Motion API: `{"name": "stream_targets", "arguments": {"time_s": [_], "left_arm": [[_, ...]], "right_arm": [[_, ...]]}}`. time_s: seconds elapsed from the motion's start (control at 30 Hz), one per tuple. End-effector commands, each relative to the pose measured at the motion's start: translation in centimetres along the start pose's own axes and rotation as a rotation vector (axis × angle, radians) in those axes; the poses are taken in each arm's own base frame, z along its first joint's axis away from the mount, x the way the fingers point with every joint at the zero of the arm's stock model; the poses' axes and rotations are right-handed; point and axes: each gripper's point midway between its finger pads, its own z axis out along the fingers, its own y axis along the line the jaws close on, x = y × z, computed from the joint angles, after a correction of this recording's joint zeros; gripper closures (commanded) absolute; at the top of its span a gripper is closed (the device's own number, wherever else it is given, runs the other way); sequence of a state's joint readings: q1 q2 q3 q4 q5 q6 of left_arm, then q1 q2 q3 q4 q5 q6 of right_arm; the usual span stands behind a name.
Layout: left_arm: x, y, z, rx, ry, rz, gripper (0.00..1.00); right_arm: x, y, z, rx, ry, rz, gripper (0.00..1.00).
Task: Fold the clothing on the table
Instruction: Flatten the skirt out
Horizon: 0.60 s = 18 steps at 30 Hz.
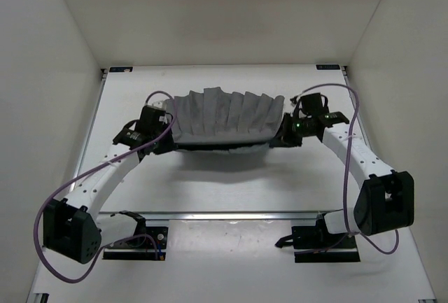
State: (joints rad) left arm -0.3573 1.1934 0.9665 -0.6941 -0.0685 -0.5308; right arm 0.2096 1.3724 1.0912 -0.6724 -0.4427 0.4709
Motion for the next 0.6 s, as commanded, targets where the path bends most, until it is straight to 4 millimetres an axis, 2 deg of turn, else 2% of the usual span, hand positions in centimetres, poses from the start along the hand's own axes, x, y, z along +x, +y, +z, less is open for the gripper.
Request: {"name": "stream_targets", "arguments": {"time_s": [0.0,0.03,0.13,0.23,0.27,0.37,0.4,0.43,0.47,0.5,0.57], "left_arm": [[3.6,5.1,-0.5,-0.149,0.077,0.002,1.0],[4.8,5.2,-0.6,-0.132,0.105,0.008,1.0],[6.8,5.9,-0.8,-0.135,0.148,0.003,1.0],[8.7,6.0,-1.0,-0.125,0.203,0.017,0.97],[9.5,6.3,-1.1,-0.127,0.221,0.01,0.9],[11.8,7.0,-1.6,-0.132,0.305,-0.022,0.83],[12.4,7.1,-1.7,-0.132,0.321,-0.034,0.82],[12.9,7.0,-1.7,-0.122,0.334,-0.03,0.76],[13.4,6.9,-1.9,-0.117,0.339,-0.033,0.7],[13.6,6.9,-1.9,-0.111,0.344,-0.034,0.64],[13.8,6.5,-1.9,-0.08,0.348,-0.045,0.59]], "right_arm": [[3.9,-3.4,-0.1,0.096,0.076,0.031,1.0],[5.1,-3.3,0.1,0.097,0.11,0.028,1.0],[8.7,-4.9,0.6,0.152,0.202,0.046,1.0],[10.8,-5.2,0.6,0.154,0.261,0.051,1.0],[11.4,-5.3,0.6,0.162,0.282,0.053,1.0],[14.6,-5.9,0.6,0.183,0.393,0.048,1.0],[14.7,-6.0,0.4,0.19,0.395,0.046,1.0],[15.7,-6.2,0.4,0.198,0.426,0.044,1.0],[16.1,-6.1,0.5,0.188,0.432,0.019,0.93],[16.1,-6.1,0.5,0.186,0.428,0.014,0.78],[16.3,-5.7,0.3,0.182,0.42,-0.017,0.69]]}}
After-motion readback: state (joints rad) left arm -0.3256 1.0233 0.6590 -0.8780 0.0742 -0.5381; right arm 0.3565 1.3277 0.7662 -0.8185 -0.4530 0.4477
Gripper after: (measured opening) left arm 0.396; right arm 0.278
